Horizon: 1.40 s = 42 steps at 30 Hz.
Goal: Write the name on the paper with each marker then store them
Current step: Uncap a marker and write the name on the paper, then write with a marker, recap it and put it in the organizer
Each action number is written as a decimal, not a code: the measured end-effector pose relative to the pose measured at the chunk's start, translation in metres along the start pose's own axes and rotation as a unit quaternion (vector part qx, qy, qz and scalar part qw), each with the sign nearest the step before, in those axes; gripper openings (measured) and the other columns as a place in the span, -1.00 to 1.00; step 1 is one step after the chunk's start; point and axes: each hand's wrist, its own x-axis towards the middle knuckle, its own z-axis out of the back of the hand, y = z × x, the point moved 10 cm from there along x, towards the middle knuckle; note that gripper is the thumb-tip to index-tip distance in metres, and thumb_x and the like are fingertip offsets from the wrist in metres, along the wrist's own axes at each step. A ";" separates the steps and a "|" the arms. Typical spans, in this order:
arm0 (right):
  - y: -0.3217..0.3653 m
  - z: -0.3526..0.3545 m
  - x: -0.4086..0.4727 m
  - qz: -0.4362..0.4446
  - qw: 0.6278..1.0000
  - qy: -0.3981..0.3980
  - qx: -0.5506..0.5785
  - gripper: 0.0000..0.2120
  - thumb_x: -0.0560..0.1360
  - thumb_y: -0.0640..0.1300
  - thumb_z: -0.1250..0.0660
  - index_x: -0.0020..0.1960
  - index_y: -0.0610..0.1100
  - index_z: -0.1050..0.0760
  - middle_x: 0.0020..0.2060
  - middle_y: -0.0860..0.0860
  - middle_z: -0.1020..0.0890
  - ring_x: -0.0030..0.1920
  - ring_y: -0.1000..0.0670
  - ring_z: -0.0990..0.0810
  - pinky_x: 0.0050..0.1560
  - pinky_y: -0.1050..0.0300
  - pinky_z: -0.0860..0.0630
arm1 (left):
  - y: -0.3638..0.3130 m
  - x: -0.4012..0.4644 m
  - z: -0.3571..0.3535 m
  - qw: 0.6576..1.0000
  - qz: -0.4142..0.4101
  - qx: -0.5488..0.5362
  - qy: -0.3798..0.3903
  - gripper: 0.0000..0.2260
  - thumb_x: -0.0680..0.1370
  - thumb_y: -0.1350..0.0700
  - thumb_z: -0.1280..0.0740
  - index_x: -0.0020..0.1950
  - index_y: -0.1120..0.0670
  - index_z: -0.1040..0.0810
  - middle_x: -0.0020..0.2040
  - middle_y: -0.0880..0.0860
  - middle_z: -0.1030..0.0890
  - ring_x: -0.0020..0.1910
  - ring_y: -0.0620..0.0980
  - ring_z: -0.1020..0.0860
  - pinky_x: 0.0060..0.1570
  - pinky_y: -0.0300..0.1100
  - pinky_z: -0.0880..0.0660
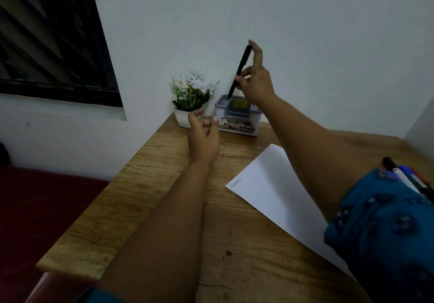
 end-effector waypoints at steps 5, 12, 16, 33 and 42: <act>-0.010 -0.030 0.013 0.023 0.999 -0.019 -0.031 -0.16 0.50 -0.38 -0.32 0.58 0.00 0.06 -0.27 -0.20 -0.61 -0.27 -0.10 -0.61 -0.13 0.06 -0.60 | 0.009 -0.001 -0.007 1.000 0.002 0.024 0.013 -0.72 0.60 0.12 -0.28 0.27 0.13 -0.33 -0.26 -0.08 -0.50 -0.40 -0.34 -0.47 -0.38 -0.49 -0.37; -0.036 -0.074 0.026 0.005 0.965 0.107 -0.237 -0.29 0.53 -0.25 -0.31 0.53 0.12 -0.06 -0.12 -0.18 -0.62 -0.11 -0.19 -0.59 -0.08 -0.09 -0.53 | 0.010 0.000 -0.015 0.999 -0.007 0.039 0.031 -0.75 0.58 0.10 -0.31 0.20 0.04 -0.34 -0.27 -0.06 -0.49 -0.39 -0.32 -0.48 -0.38 -0.50 -0.37; -0.051 -0.087 0.025 -0.022 0.942 0.144 -0.302 -0.40 0.58 -0.15 -0.25 0.49 0.23 -0.10 0.12 -0.17 -0.55 0.21 -0.26 -0.39 0.17 -0.13 -0.31 | 0.013 -0.001 -0.019 0.998 -0.004 0.055 0.044 -0.72 0.58 0.07 -0.32 0.24 0.06 -0.34 -0.25 -0.08 -0.51 -0.38 -0.29 -0.49 -0.39 -0.49 -0.37; -0.080 0.163 -0.115 -0.169 0.947 0.044 -0.270 -0.88 0.51 -0.24 -0.35 0.01 -0.15 -0.63 -0.02 -0.10 -0.66 -0.09 -0.02 -0.58 -0.10 0.26 -0.41 | -0.054 -0.054 -0.063 0.955 -0.110 0.209 0.178 -0.80 0.60 -0.01 -0.22 -0.15 0.04 -0.50 -0.21 -0.11 -0.48 -0.28 -0.20 -0.44 -0.34 -0.22 -0.29; -0.149 0.196 -0.205 -0.302 0.875 0.067 -0.373 -0.80 0.47 -0.31 -0.30 -0.29 -0.17 -0.37 -0.06 -0.22 -0.64 -0.14 -0.15 -0.57 -0.19 0.10 -0.44 | -0.079 -0.093 -0.087 0.955 -0.126 0.177 0.203 -0.79 0.52 0.16 -0.23 0.06 0.18 -0.58 -0.11 0.05 -0.56 -0.09 0.11 -0.53 -0.15 -0.17 -0.39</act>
